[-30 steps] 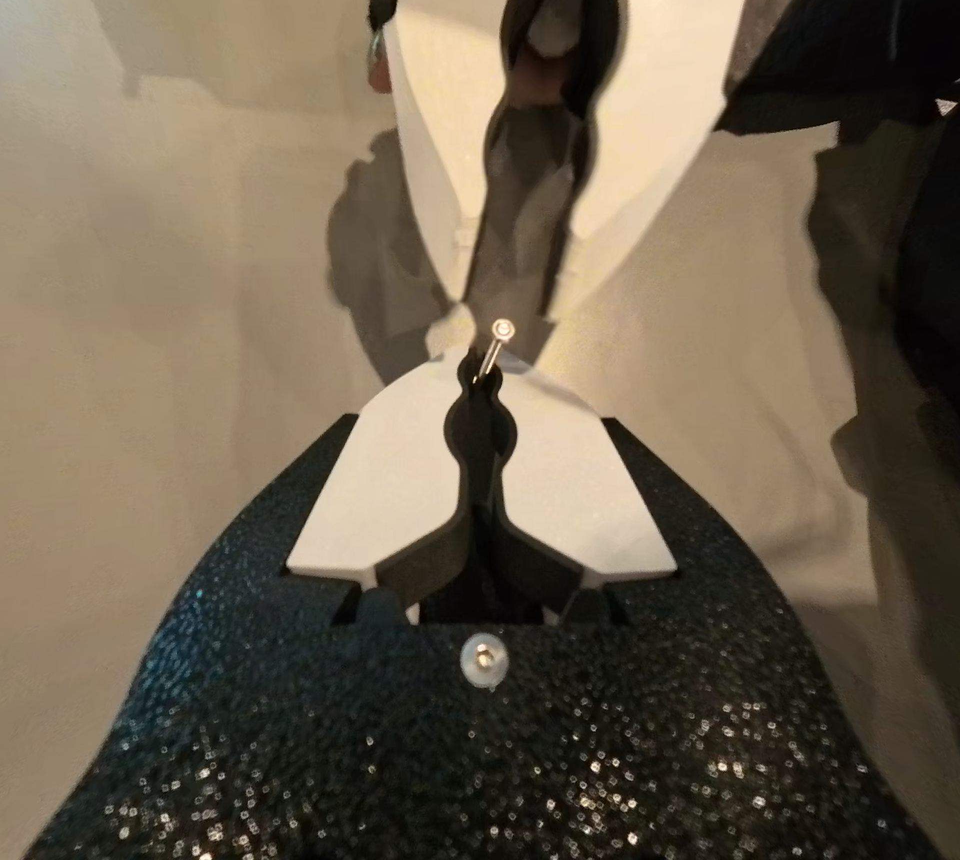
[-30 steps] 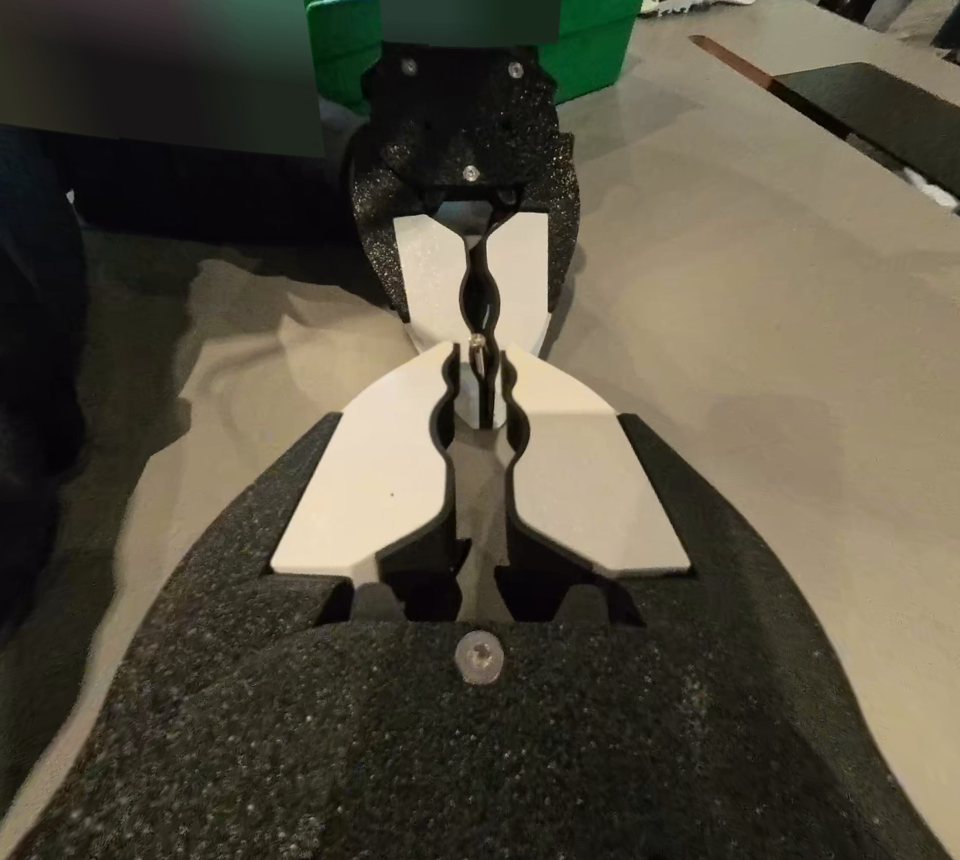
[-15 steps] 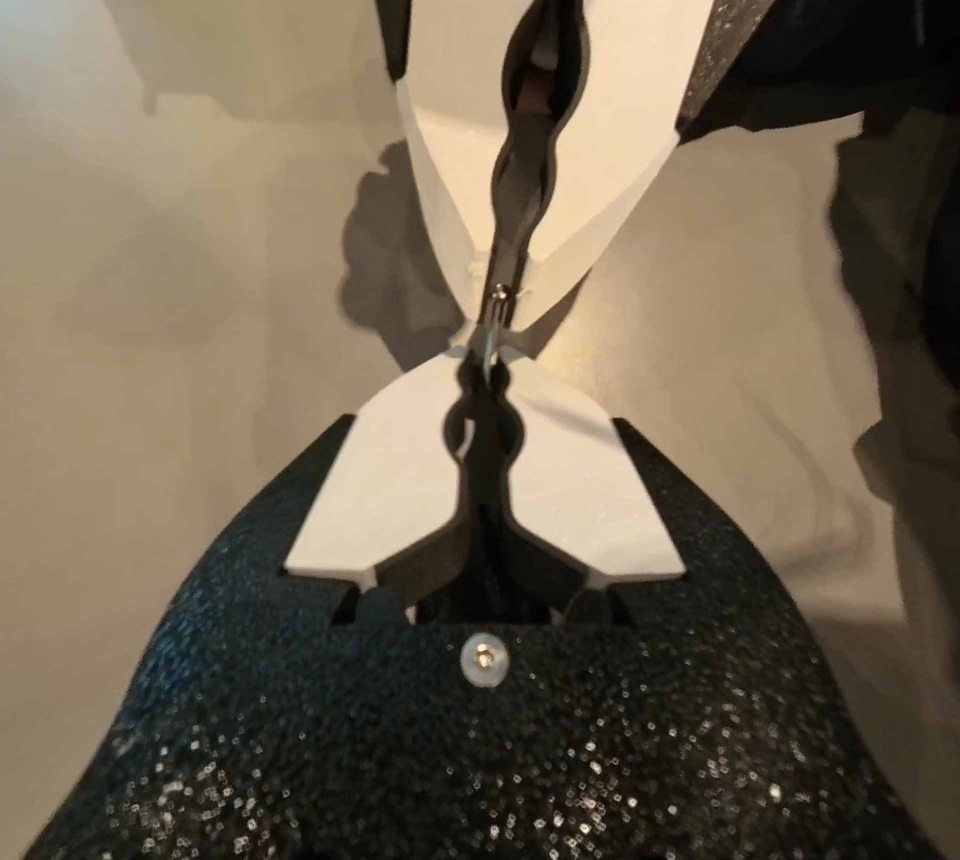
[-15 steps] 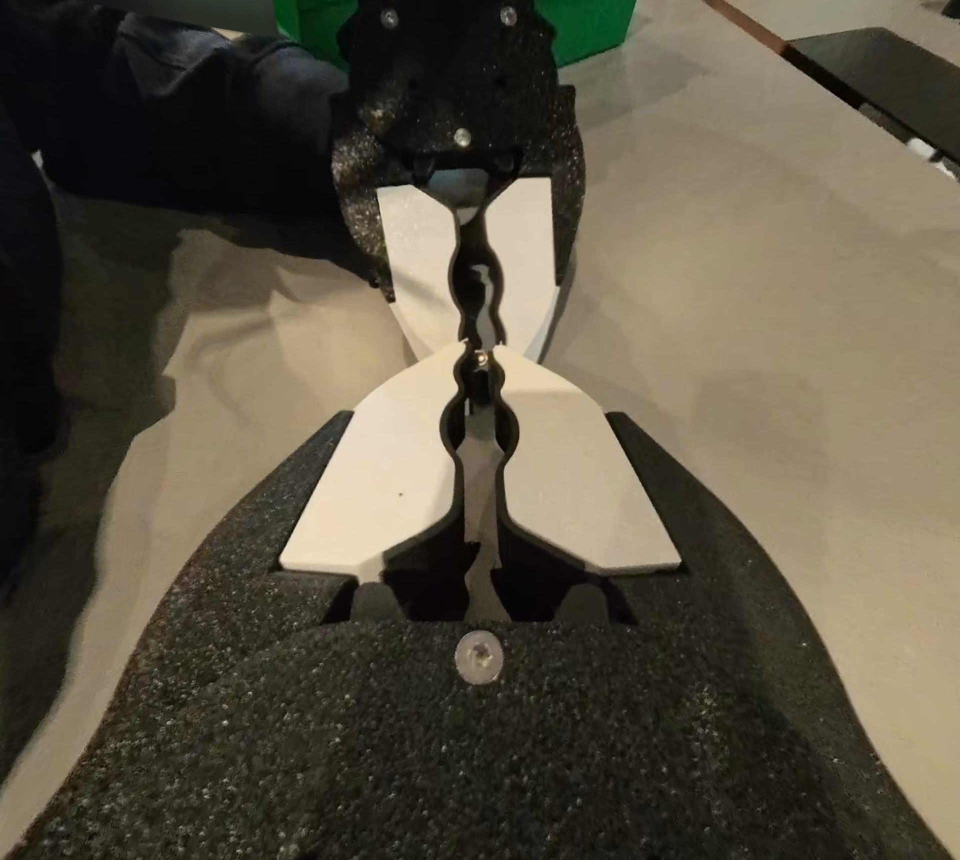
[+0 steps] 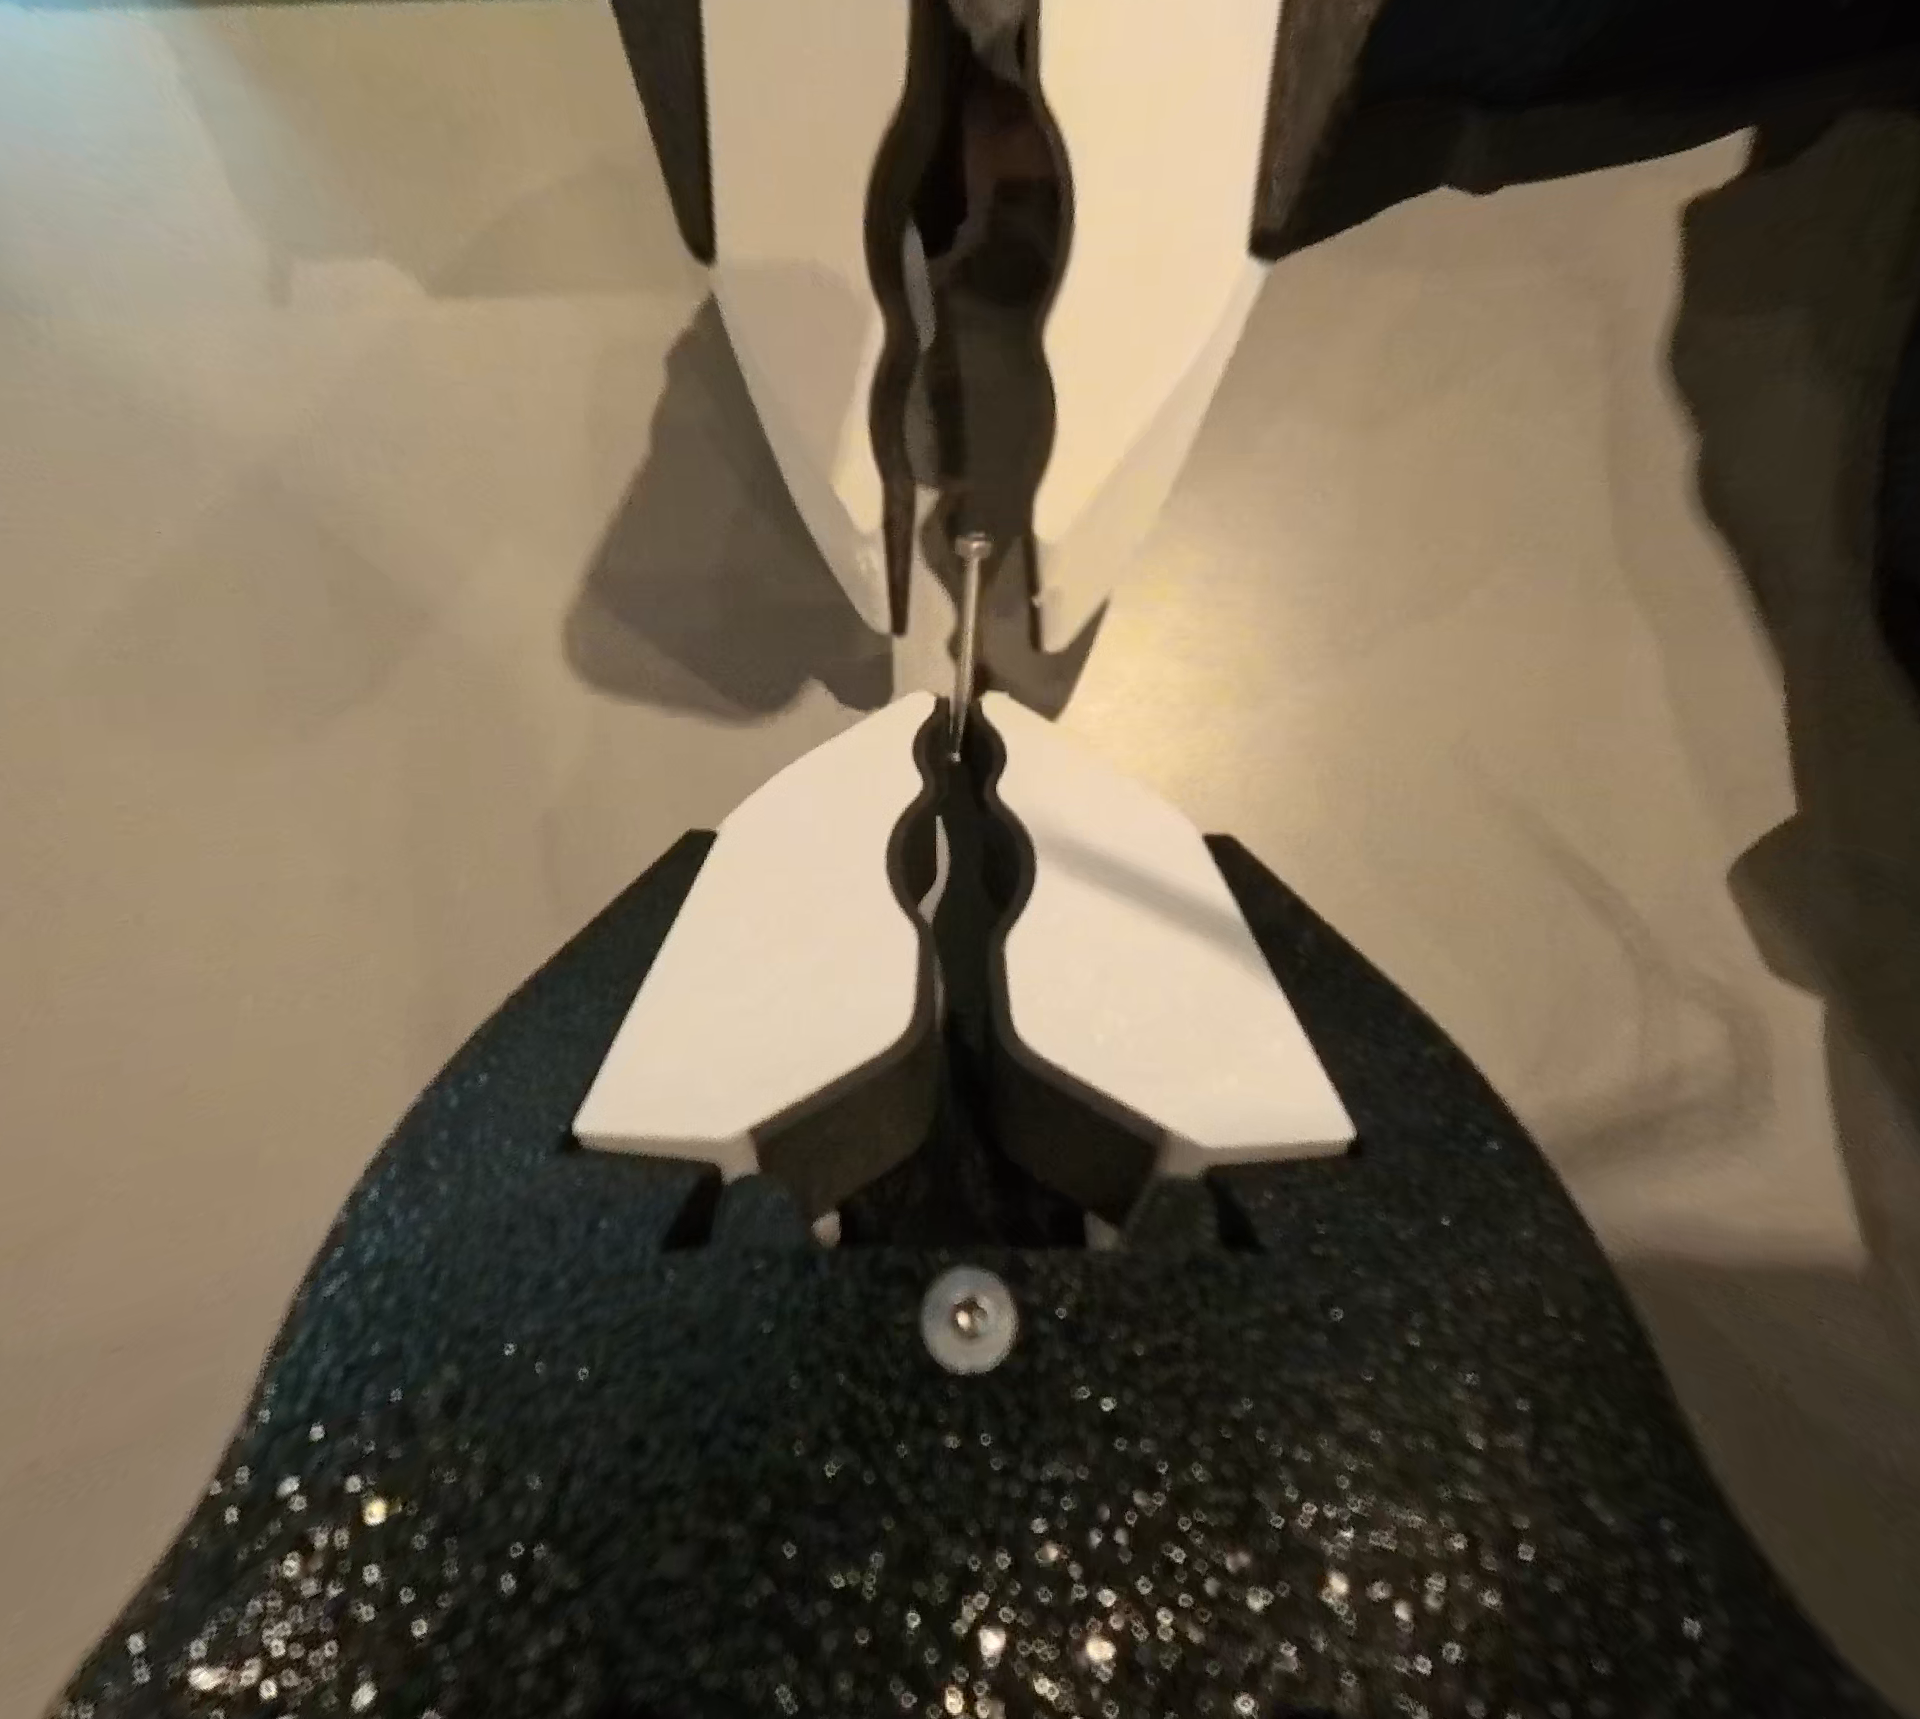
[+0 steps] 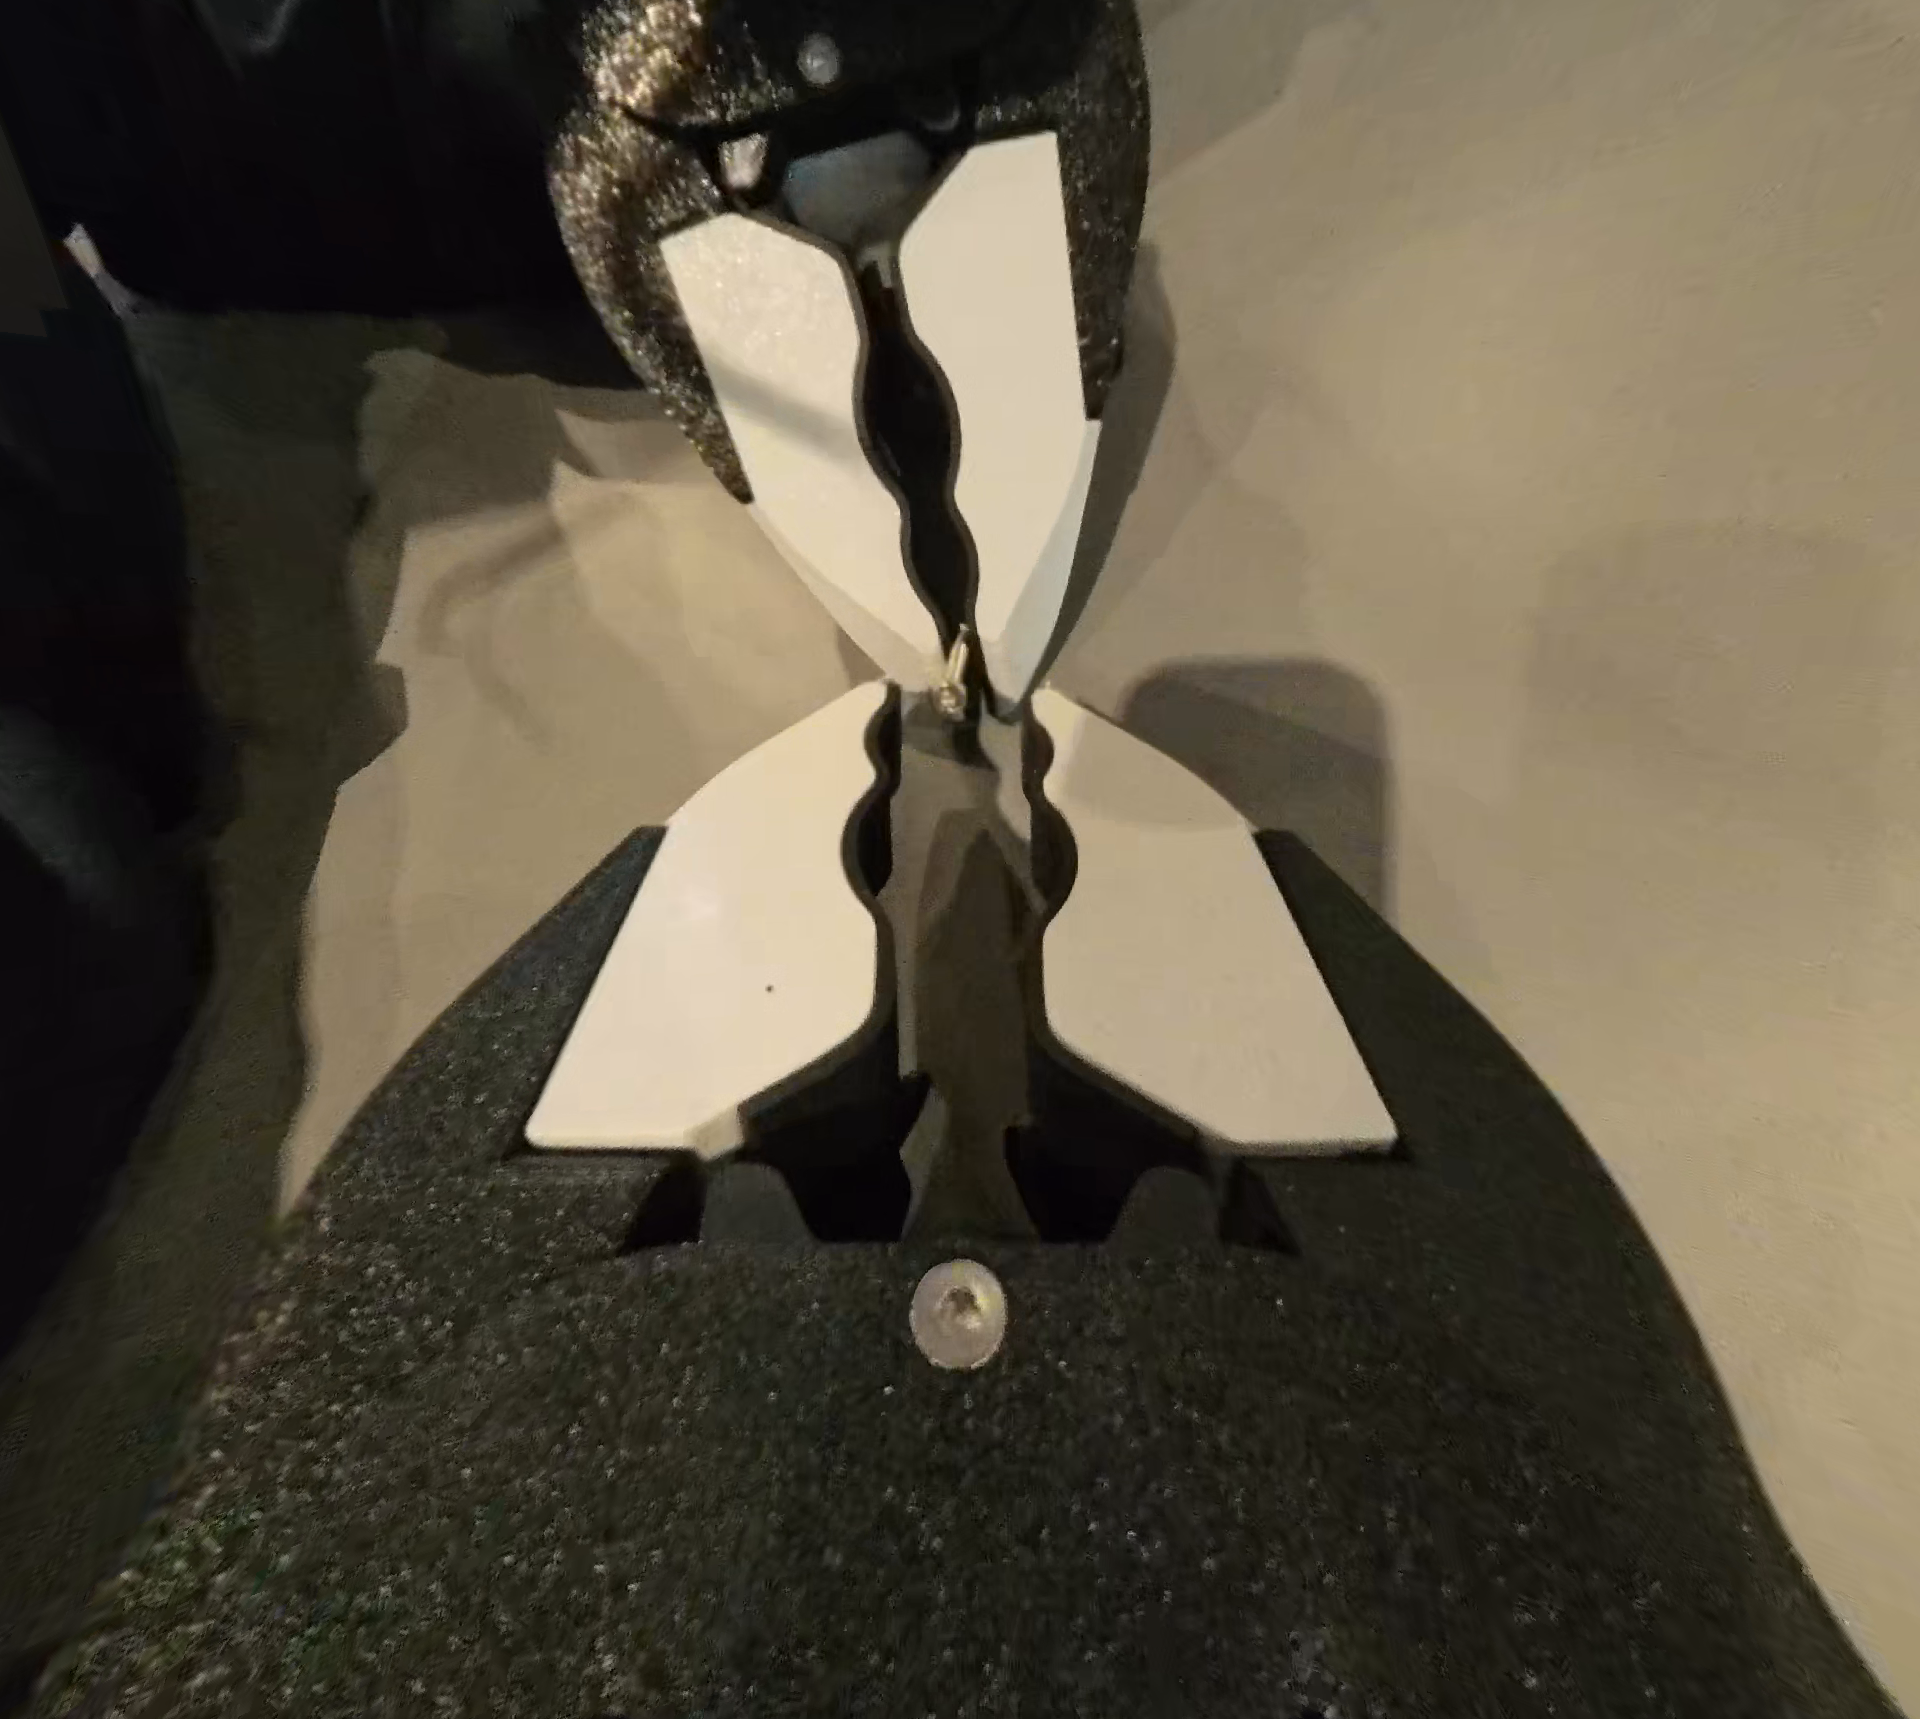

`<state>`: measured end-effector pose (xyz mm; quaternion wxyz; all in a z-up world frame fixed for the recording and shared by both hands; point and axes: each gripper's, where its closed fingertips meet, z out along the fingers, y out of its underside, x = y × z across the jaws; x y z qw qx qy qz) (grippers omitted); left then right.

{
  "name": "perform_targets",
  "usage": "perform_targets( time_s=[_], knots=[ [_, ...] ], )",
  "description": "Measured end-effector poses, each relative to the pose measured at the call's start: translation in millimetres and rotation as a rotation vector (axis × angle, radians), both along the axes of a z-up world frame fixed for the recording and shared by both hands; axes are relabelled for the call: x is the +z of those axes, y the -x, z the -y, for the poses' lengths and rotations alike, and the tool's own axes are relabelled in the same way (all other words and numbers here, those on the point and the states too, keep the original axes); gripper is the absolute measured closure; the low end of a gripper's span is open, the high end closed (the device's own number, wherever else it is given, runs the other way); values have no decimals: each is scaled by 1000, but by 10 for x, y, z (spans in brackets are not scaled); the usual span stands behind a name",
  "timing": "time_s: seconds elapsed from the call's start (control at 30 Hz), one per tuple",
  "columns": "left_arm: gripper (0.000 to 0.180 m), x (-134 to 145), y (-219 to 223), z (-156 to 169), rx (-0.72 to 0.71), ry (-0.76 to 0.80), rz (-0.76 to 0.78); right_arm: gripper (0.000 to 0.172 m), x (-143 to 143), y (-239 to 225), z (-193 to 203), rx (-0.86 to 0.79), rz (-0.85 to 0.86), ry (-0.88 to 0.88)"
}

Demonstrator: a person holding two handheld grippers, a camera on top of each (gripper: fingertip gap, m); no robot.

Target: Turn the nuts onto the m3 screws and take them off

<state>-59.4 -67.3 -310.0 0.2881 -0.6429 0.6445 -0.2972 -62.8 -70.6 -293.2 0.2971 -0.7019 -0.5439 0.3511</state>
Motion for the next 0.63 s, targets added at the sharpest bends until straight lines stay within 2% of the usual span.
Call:
perform_targets(
  time_s=[0.03,0.1,0.27,0.37,0.47,0.53,0.63],
  knots=[
    [178,0,-4,1,2,5,0,151,3,9,17,8,2,-3],
    [178,1,-4,1,7,14,-1,153,43,41,54,34,2,-33],
    [178,0,-12,6,10,12,-6,155,114,42,4,32,55,-272],
    [179,1,-12,7,10,12,-9,153,79,-61,-50,-6,135,-259],
    [178,0,-12,6,9,4,-16,152,70,-20,39,43,125,-201],
    [178,1,-12,7,9,6,-14,147,124,39,65,71,100,-261],
    [178,1,-12,7,11,14,-11,153,209,18,22,35,80,-315]
  ],
)
